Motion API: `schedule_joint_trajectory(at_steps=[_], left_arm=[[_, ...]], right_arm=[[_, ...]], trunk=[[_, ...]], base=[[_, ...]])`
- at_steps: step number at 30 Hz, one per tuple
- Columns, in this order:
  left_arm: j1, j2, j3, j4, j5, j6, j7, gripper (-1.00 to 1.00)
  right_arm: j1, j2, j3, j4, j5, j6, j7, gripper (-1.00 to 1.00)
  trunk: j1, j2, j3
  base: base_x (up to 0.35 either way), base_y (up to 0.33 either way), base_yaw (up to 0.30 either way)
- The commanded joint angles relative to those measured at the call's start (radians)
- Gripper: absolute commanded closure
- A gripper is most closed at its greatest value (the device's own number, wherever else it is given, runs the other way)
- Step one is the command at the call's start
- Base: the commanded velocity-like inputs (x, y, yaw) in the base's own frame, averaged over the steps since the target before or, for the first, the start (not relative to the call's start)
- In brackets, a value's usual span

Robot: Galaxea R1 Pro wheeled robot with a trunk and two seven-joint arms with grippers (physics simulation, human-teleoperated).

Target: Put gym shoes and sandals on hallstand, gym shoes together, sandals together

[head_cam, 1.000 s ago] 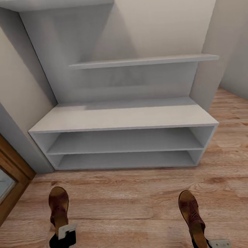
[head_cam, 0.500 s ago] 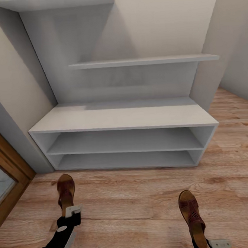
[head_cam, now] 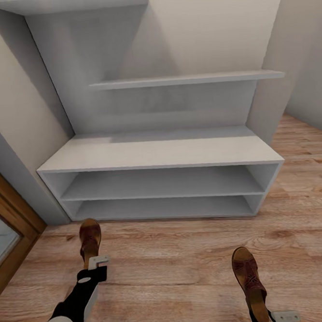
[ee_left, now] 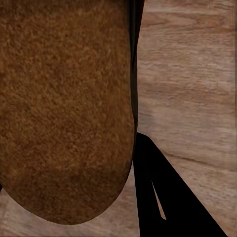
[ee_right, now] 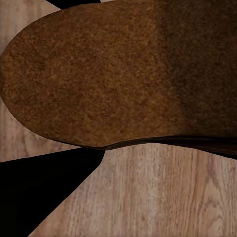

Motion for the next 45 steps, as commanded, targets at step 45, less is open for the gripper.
schedule_joint_trajectory(at_steps=[45], left_arm=[[-0.164,-0.035,-0.128,-0.001,-0.015,0.192,-0.003,1.00]], right_arm=[[-0.001,0.001,-0.009,-0.002,0.003,-0.003,0.009,1.00]], trunk=[[0.000,0.000,0.005]], base=[[0.027,-0.017,-0.083]])
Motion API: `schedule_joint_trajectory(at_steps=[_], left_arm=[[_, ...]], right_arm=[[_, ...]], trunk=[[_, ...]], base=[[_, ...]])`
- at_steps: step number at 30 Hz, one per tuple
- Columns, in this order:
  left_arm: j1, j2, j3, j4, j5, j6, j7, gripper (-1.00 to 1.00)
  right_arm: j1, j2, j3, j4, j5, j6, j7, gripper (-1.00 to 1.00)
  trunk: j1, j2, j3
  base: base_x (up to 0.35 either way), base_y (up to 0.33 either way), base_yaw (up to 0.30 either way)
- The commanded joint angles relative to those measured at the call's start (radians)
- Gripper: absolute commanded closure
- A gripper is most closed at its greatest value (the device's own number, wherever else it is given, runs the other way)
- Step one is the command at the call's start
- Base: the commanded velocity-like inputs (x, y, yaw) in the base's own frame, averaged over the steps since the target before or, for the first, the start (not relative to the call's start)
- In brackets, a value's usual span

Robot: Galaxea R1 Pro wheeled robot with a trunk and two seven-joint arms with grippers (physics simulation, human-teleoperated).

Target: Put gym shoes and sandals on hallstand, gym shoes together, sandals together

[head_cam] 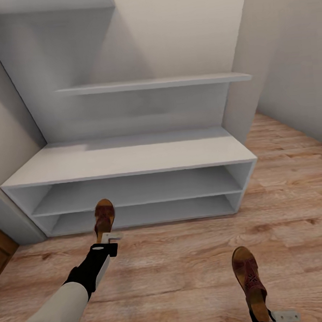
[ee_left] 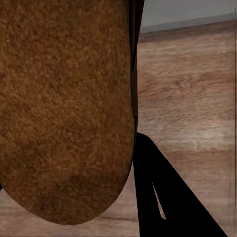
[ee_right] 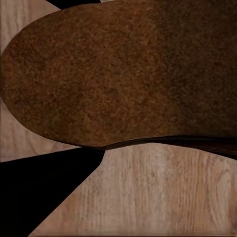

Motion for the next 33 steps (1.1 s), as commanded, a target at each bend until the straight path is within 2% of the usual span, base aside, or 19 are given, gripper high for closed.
schedule_joint_trajectory(at_steps=[1,10,18,21,25,30,33], left_arm=[[0.000,-0.001,0.004,-0.002,-0.014,0.007,-0.004,1.00],[-0.001,-0.002,0.004,-0.003,-0.013,0.006,-0.004,1.00],[-0.019,-0.022,0.003,-0.004,-0.013,0.014,-0.002,1.00],[-0.038,-0.032,0.002,-0.004,-0.013,0.028,-0.001,1.00],[-0.072,-0.041,0.002,-0.004,-0.013,0.085,-0.002,1.00],[-0.108,-0.045,0.003,-0.003,-0.011,0.136,-0.002,1.00],[-0.113,-0.044,0.004,-0.003,-0.010,0.144,-0.003,1.00]], right_arm=[[-0.001,0.001,-0.008,0.001,0.003,-0.003,0.009,1.00],[-0.001,0.000,-0.008,0.002,0.004,-0.004,0.009,1.00],[-0.001,0.000,-0.008,0.003,0.005,-0.004,0.009,1.00],[-0.001,0.000,-0.008,0.004,0.005,-0.004,0.009,1.00],[-0.001,0.000,-0.008,0.004,0.005,-0.004,0.008,1.00],[-0.001,0.000,-0.008,0.005,0.005,-0.004,0.008,1.00],[-0.001,0.000,-0.008,0.005,0.005,-0.004,0.009,1.00]], trunk=[[0.000,0.000,-0.001],[0.000,0.000,-0.001],[0.000,0.000,-0.001],[0.000,0.000,-0.001],[0.000,0.000,-0.001],[0.000,0.000,-0.001],[0.000,0.000,-0.001]], base=[[0.230,-0.156,-0.013],[0.096,-0.055,-0.003],[0.003,-0.001,0.000],[0.000,0.000,0.000],[0.000,0.000,0.000],[0.000,0.000,0.000],[0.000,0.000,0.000]])
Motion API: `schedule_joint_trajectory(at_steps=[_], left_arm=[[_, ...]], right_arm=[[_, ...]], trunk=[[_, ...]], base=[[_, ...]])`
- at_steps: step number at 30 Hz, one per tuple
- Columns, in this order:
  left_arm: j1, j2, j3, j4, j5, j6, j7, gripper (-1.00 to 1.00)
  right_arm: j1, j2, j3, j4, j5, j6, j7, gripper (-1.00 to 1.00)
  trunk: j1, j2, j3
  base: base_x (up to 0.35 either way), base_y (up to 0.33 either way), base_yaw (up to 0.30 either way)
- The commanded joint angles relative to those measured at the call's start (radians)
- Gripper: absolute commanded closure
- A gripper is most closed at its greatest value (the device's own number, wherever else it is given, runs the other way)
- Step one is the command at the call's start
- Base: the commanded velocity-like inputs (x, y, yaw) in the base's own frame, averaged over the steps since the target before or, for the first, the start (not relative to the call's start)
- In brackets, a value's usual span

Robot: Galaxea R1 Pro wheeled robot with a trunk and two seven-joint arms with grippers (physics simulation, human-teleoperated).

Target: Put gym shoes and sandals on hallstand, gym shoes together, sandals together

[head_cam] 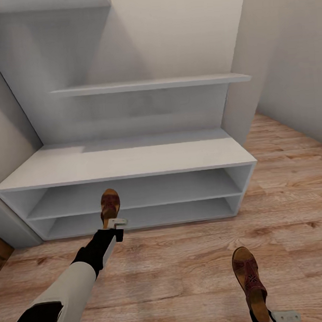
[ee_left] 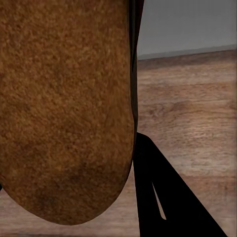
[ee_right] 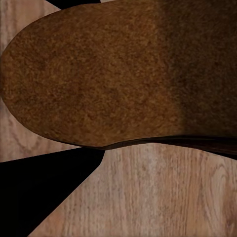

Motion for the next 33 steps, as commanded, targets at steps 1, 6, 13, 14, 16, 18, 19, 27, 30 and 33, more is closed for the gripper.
schedule_joint_trajectory(at_steps=[1,6,13,14,16,18,19,27,30,33], left_arm=[[-0.001,-0.001,0.004,-0.002,-0.013,0.012,-0.004,1.00],[0.000,0.000,0.004,-0.002,-0.012,0.025,-0.005,1.00],[-0.012,-0.002,0.004,-0.006,-0.011,0.081,-0.005,1.00],[-0.017,-0.002,0.004,-0.012,-0.011,0.100,-0.005,1.00],[-0.025,-0.002,0.004,-0.019,-0.010,0.124,-0.005,1.00],[-0.029,-0.002,0.004,-0.028,-0.010,0.143,-0.005,1.00],[-0.029,-0.002,0.004,-0.032,-0.010,0.147,-0.005,1.00],[-0.028,-0.002,0.011,-0.062,-0.009,0.164,-0.005,1.00],[-0.025,0.000,0.013,-0.064,-0.009,0.165,-0.005,1.00],[-0.025,0.001,0.013,-0.064,-0.009,0.165,-0.005,1.00]], right_arm=[[-0.001,0.001,-0.008,0.001,0.003,-0.002,0.009,1.00],[-0.001,0.001,-0.008,0.000,0.004,-0.002,0.009,1.00],[-0.001,0.001,-0.008,-0.002,0.003,-0.002,0.008,1.00],[-0.001,0.001,-0.008,-0.002,0.003,-0.002,0.008,1.00],[-0.001,0.001,-0.008,-0.002,0.003,-0.002,0.008,1.00],[-0.001,0.001,-0.008,-0.002,0.003,-0.002,0.008,1.00],[-0.001,0.001,-0.008,-0.002,0.003,-0.002,0.008,1.00],[-0.001,-0.001,-0.008,-0.002,0.003,-0.002,0.008,1.00],[-0.001,-0.002,-0.008,-0.002,0.003,-0.002,0.008,1.00],[-0.001,-0.002,-0.009,-0.002,0.003,-0.003,0.008,1.00]], trunk=[[0.000,0.000,-0.001],[0.000,0.000,-0.001],[0.000,0.000,-0.001],[0.000,0.000,-0.001],[0.000,0.000,-0.001],[0.000,0.000,-0.001],[0.000,0.000,-0.001],[0.000,0.000,-0.001],[0.000,0.000,-0.001],[0.000,0.000,-0.001]], base=[[0.000,0.000,0.000],[0.000,0.000,0.000],[0.071,0.000,0.000],[0.108,0.000,0.000],[0.062,0.000,0.000],[0.032,0.000,0.000],[0.023,0.000,0.000],[0.049,0.002,0.000],[0.226,0.059,0.000],[0.210,0.076,0.000]])
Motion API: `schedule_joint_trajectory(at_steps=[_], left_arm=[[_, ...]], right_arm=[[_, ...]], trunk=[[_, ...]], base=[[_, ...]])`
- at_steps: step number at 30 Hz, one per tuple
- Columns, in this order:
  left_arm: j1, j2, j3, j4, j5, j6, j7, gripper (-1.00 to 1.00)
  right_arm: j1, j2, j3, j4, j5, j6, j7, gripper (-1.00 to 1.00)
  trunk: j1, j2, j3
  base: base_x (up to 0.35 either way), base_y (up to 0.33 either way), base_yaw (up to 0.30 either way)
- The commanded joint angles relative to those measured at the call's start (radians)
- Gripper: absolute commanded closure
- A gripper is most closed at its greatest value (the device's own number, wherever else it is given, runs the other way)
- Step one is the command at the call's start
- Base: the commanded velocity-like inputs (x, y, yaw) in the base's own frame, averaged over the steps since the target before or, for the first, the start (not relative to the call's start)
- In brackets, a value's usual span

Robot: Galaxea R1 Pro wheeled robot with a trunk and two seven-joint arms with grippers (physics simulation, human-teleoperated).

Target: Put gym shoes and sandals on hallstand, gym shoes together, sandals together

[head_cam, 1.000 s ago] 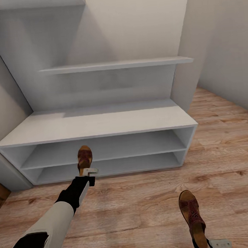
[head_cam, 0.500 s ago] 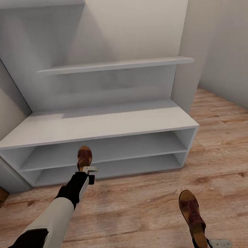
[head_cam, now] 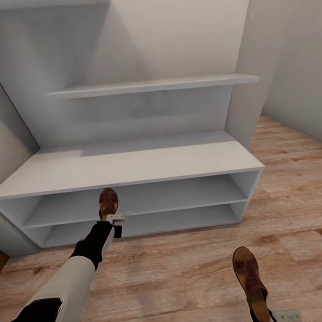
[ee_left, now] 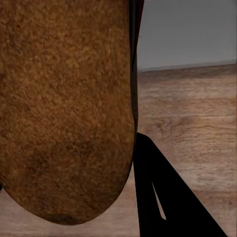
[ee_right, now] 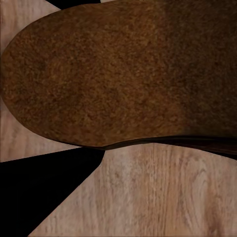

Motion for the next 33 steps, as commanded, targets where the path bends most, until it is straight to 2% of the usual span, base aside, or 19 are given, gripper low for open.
schedule_joint_trajectory(at_steps=[1,10,14,20,30,33], left_arm=[[0.000,-0.001,0.005,-0.002,-0.013,0.006,-0.006,1.00],[0.007,0.002,0.012,0.008,-0.008,0.006,-0.010,1.00],[0.011,0.006,0.009,0.004,0.019,0.006,-0.030,1.00],[0.011,0.008,0.005,-0.002,0.037,0.006,-0.047,1.00],[0.011,0.010,0.003,-0.003,0.039,0.006,-0.048,1.00],[0.011,0.011,0.003,-0.004,0.039,0.006,-0.048,1.00]], right_arm=[[-0.001,0.001,-0.008,0.000,0.003,-0.002,0.009,1.00],[-0.001,0.001,-0.008,0.000,0.003,-0.003,0.009,1.00],[-0.001,0.001,-0.008,0.000,0.003,-0.003,0.010,1.00],[-0.001,0.001,-0.008,-0.001,0.003,-0.002,0.011,1.00],[-0.001,-0.001,-0.008,-0.003,0.003,-0.002,0.011,1.00],[-0.001,-0.001,-0.008,-0.003,0.003,-0.003,0.011,1.00]], trunk=[[0.000,0.000,-0.001],[0.000,0.000,-0.001],[0.000,0.000,-0.001],[0.000,0.000,-0.001],[0.038,-0.070,-0.041],[0.038,-0.070,-0.045]], base=[[0.099,0.038,0.000],[0.024,0.009,0.000],[0.001,0.000,0.000],[0.000,0.000,0.000],[0.000,0.000,0.000],[0.000,0.000,0.000]])
